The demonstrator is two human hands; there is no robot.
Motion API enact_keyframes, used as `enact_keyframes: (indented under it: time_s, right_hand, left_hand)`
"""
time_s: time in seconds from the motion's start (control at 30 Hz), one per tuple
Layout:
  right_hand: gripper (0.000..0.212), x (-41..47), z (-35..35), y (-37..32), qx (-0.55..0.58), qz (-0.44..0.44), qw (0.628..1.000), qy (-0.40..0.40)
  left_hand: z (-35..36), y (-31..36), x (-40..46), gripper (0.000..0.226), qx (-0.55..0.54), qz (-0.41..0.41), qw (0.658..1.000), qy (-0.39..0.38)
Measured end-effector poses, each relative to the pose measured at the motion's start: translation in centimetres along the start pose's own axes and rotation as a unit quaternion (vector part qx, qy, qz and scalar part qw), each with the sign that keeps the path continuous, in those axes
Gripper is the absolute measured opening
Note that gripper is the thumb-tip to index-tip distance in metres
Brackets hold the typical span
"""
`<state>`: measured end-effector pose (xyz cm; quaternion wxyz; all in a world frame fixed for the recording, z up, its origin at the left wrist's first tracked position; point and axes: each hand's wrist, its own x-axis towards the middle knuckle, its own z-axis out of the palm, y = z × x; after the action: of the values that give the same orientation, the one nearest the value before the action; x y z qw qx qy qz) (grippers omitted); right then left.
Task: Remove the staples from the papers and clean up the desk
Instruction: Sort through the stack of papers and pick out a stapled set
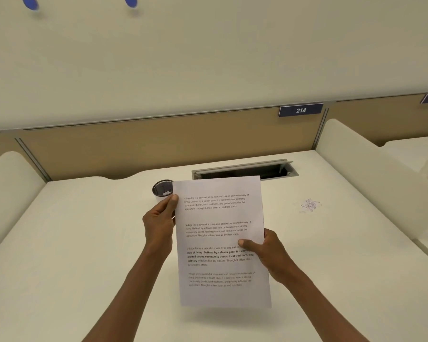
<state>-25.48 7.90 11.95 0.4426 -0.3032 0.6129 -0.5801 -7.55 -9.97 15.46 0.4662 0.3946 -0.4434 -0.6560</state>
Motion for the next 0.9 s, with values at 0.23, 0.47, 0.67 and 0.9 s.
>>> enact_keyframes:
  time_s: [0.23, 0.47, 0.67, 0.9]
  right_hand:
    - [0.031, 1.8, -2.1, 0.4, 0.011, 0.01, 0.999, -0.036]
    - [0.031, 2.9, -0.8, 1.4, 0.014, 0.041, 0.997, -0.069]
    - [0.033, 3.8, 1.9, 3.8, 0.021, 0.088, 0.992, -0.083]
    - [0.039, 6.0, 2.4, 6.4, -0.021, 0.11, 0.992, -0.052]
  left_hand:
    - [2.3, -0.5, 0.2, 0.023, -0.032, -0.033, 0.997, 0.065]
    - [1.2, -1.8, 0.7, 0.013, 0.051, -0.003, 0.985, 0.162]
    - [-1.7, -3.1, 2.0, 0.02, 0.089, -0.016, 0.976, 0.2]
    - [-2.5, -5.4, 3.6, 0.014, 0.11, -0.045, 0.976, 0.18]
